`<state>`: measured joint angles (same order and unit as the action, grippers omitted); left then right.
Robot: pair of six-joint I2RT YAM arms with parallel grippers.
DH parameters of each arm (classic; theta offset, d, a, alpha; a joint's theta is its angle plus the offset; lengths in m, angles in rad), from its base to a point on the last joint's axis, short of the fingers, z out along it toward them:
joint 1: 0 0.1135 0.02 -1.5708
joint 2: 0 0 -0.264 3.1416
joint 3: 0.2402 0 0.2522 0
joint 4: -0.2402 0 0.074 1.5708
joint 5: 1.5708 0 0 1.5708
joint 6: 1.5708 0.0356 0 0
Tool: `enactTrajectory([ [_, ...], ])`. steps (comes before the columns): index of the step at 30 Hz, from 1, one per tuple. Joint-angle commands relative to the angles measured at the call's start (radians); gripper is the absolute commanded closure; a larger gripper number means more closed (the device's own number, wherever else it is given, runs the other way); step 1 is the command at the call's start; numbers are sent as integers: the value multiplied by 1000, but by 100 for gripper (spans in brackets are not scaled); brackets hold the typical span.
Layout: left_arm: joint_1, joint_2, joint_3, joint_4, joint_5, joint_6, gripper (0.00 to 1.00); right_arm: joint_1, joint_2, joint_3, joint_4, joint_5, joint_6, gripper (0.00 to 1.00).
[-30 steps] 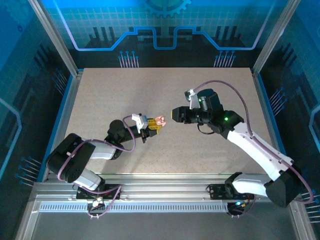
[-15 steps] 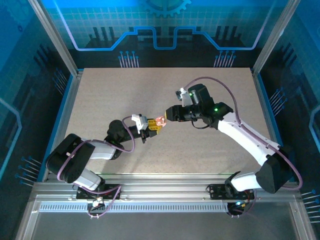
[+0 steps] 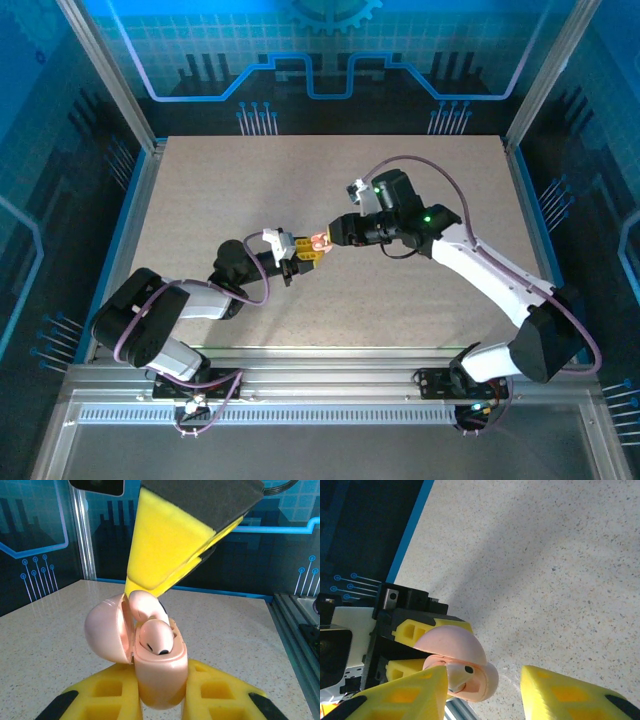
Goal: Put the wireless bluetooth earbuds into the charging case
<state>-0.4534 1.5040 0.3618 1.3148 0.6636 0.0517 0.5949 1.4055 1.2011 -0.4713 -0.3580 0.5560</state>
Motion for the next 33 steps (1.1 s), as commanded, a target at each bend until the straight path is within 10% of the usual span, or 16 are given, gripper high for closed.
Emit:
enactTrajectory([
  [1,2,-24,-9,36,25,15,82,13,16,36,0,-33,-15,57],
  [19,3,-28,-9,34,30,6,82,9,-60,6,32,-4,-49,56],
  [33,-17,-31,36,86,104,-131,82,-49,-92,-74,161,-222,-234,50],
])
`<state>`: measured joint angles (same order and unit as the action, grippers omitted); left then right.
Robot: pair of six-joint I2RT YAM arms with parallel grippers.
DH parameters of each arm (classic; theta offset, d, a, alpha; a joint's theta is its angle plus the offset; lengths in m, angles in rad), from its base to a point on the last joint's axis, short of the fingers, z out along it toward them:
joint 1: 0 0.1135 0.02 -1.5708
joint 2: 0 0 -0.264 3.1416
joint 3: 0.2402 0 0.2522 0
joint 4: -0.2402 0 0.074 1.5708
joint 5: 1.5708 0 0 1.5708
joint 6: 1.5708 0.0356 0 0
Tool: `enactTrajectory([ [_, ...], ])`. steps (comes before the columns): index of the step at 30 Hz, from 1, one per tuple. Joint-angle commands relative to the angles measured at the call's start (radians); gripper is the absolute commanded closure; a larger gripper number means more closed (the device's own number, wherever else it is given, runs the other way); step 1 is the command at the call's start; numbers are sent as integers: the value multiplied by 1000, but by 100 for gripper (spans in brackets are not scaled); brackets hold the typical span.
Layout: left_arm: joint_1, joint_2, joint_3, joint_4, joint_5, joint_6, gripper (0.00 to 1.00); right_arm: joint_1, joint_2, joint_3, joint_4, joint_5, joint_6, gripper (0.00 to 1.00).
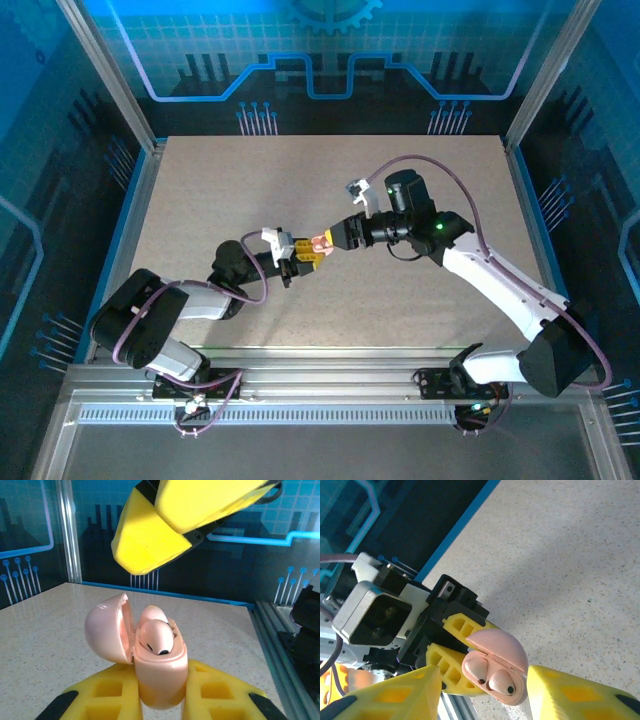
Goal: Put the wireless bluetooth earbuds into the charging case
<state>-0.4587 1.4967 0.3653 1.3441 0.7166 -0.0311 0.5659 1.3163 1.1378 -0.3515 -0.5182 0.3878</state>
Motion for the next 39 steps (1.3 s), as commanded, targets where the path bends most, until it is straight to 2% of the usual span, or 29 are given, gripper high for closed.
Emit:
enactTrajectory([
  [1,-16,-25,36,56,54,-56,82,-25,0,-12,48,-74,-71,49],
  [17,-37,-28,50,58,43,-87,82,-34,45,2,11,-208,-100,49],
  [28,-34,-20,46,57,2,-79,82,-38,-54,-65,67,-268,-118,54],
  [31,-34,-21,47,57,4,-79,82,-46,-87,-88,72,-243,-134,54],
  [37,-33,-24,56,57,35,-92,82,-59,-151,-108,16,-33,-241,51],
  [39,-33,-25,62,58,47,-98,82,-60,-152,-110,14,-11,-280,51],
])
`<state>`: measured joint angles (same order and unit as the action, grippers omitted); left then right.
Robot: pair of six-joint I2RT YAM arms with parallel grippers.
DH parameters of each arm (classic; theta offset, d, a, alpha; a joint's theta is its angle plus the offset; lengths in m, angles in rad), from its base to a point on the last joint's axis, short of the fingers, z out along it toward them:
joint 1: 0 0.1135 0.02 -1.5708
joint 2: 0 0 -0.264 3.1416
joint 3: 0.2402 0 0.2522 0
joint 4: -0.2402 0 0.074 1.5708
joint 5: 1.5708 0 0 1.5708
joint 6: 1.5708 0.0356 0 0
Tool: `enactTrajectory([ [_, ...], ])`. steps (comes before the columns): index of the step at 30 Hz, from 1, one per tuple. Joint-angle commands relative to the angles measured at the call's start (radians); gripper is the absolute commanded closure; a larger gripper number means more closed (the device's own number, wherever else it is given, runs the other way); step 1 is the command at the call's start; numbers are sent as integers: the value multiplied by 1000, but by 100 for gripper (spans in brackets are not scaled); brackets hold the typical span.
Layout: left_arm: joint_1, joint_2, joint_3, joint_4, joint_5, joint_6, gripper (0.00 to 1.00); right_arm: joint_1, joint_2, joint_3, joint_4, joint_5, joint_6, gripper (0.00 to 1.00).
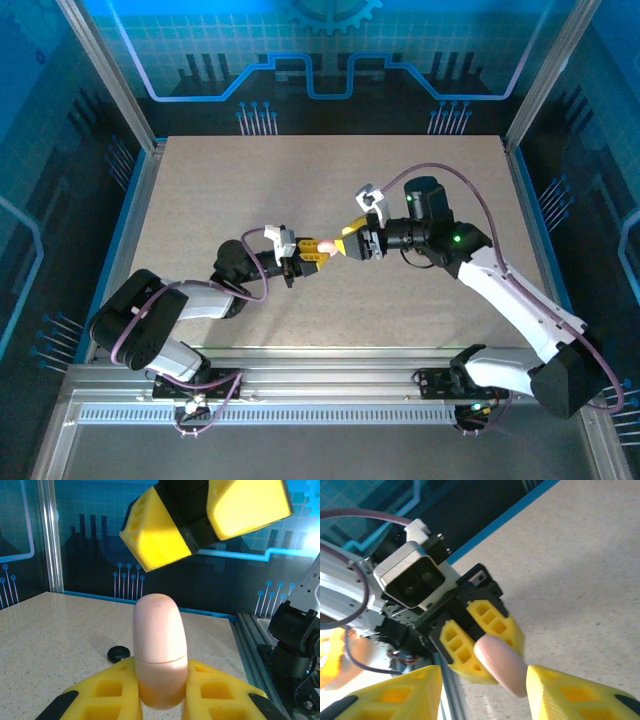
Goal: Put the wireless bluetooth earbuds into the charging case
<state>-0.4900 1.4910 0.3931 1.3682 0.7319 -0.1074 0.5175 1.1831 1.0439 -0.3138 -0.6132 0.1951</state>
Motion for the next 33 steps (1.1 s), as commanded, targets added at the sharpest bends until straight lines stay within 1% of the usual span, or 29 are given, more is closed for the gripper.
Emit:
enactTrajectory([
  [1,-2,-20,35,33,38,-26,82,-13,-14,-17,-22,79,-103,50],
  [4,-2,-20,42,34,48,-42,82,-12,12,-12,-18,23,-135,49],
  [8,-1,-14,63,33,56,-100,82,-10,29,-25,29,-57,-153,50],
  [16,-2,-15,98,35,84,-193,81,-10,58,-12,38,-134,-195,52],
  [21,-2,-17,114,34,97,-237,81,-10,97,17,42,-198,-207,55],
  [24,-2,-18,120,34,100,-252,81,-10,109,28,42,-212,-214,60],
  [29,-2,-15,126,35,109,-266,80,-11,114,39,39,-227,-223,76],
  [31,-2,-14,125,34,109,-265,80,-10,116,41,31,-232,-228,79],
  [33,-2,-11,125,35,110,-265,80,-10,115,43,26,-233,-230,80],
])
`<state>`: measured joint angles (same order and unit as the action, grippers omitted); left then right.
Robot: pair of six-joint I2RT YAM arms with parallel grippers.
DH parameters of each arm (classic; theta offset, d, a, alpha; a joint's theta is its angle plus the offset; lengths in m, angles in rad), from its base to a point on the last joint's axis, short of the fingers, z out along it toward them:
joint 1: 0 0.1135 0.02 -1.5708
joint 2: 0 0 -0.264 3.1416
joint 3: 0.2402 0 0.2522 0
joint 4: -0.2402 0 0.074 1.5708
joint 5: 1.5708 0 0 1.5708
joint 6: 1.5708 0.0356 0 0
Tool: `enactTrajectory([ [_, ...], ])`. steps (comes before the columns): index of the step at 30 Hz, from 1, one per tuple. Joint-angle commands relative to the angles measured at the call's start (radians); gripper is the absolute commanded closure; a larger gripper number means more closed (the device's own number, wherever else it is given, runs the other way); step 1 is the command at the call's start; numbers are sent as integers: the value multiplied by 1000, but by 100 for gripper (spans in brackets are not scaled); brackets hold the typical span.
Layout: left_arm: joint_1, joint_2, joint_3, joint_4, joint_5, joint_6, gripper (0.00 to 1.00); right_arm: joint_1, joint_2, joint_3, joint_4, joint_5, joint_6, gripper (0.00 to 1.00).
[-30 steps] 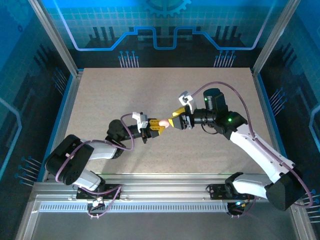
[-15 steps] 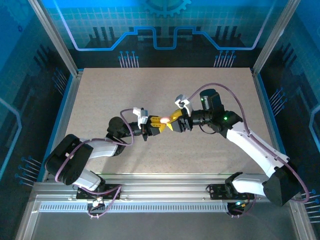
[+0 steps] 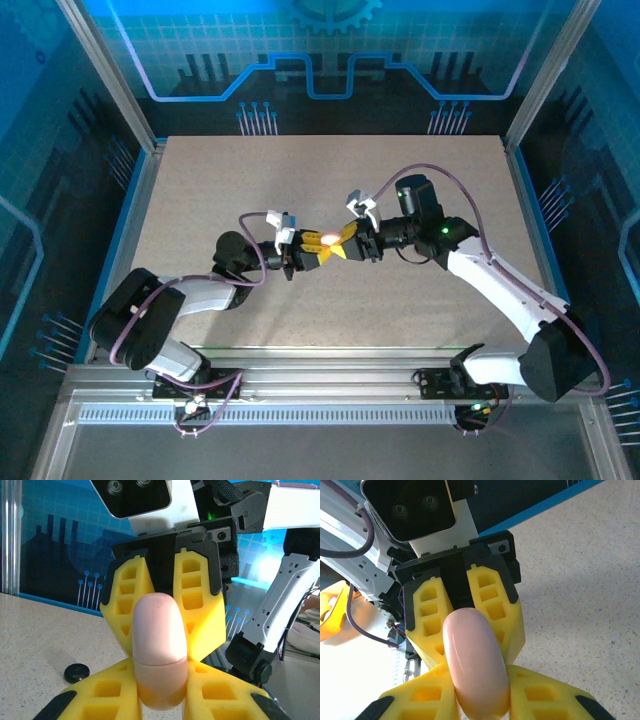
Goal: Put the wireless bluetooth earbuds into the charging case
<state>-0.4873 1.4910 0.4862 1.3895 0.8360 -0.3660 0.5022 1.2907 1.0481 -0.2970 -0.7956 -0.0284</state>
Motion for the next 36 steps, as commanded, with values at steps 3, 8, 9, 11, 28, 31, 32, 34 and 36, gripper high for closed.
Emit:
enactTrajectory([
  [3,-4,-12,34,13,8,-9,80,4,-3,39,6,-45,-10,75],
  [8,-5,-11,34,13,11,-8,80,-1,-24,42,12,-32,-15,64],
  [9,-5,-11,34,13,11,-10,80,-2,-25,44,11,-33,-18,64],
  [11,-5,-9,36,14,12,-9,79,-4,-27,51,10,-37,-19,64],
  [28,-6,-4,38,13,21,-10,79,-27,-27,79,-14,-68,-33,64],
  [31,-8,-4,40,13,26,-13,79,-27,-14,86,-12,-75,-35,69],
  [32,-8,-4,42,13,26,-15,80,-27,-10,89,-15,-76,-37,71],
  [34,-8,-4,44,13,28,-19,79,-27,-1,95,-20,-80,-40,74],
  [36,-8,-5,46,13,28,-19,79,-27,9,102,-31,-84,-45,77],
])
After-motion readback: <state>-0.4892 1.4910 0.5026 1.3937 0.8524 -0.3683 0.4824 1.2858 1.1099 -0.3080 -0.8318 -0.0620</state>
